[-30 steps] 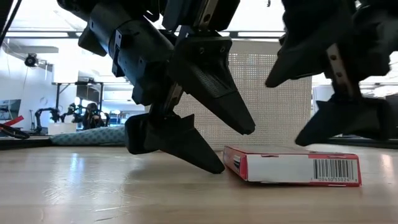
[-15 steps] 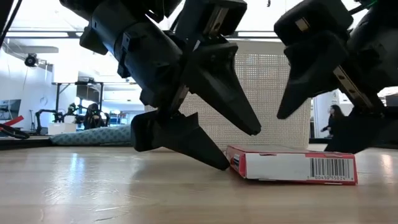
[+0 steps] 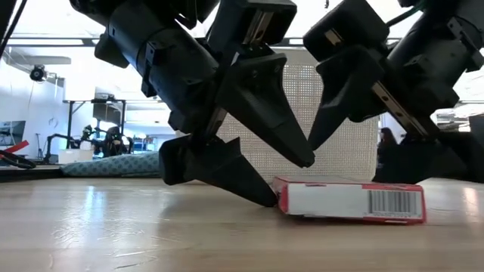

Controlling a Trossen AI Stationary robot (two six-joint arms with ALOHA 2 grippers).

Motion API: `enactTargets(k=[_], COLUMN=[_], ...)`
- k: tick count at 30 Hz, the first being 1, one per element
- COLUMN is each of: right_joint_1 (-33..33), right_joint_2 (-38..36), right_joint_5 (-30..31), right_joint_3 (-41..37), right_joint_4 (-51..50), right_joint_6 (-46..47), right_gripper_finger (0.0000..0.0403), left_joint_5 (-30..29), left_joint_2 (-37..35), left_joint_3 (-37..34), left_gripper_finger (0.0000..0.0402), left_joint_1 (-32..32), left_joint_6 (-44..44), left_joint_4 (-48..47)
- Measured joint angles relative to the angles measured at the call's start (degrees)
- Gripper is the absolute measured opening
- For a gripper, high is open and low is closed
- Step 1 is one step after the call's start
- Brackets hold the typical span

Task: Pick & place medical supplies in basket/bin
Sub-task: Put the red pill box into the bin

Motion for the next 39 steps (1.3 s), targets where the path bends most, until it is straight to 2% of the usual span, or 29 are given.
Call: enactTargets(k=[7,14,30,39], right_joint_1=[-0.5,-0.5,-0.7,-0.7], right_joint_2=[-0.6,-4.4,-5.6,-5.8], right_joint_5=[-0.2,1.5,1.7,1.5], right_joint_3=[3.2,4.2,4.5,4.5], right_joint_4=[-2.4,-2.2,7.2,4.8], right_joint_6=[-8.7,-14.2,-22.2,-22.9], right_gripper_finger=[0.0326,0.0326,0.0325,0.0325], left_joint_5=[-0.1,0.1,0.5,0.1], left_joint_2=[0.0,-0.2,-1.5,-1.9], left_joint_3=[-0.1,-0.2,-0.2,-0.2], left_gripper_finger=[0.0241,0.0242,0.0242,0.0242], left_joint_1=[0.0,-0.4,-1.5,-1.9], left_joint_6=[0.3,0.4,0.5,0.5], left_joint_4=[-0.3,-0.5,-1.9,-3.0])
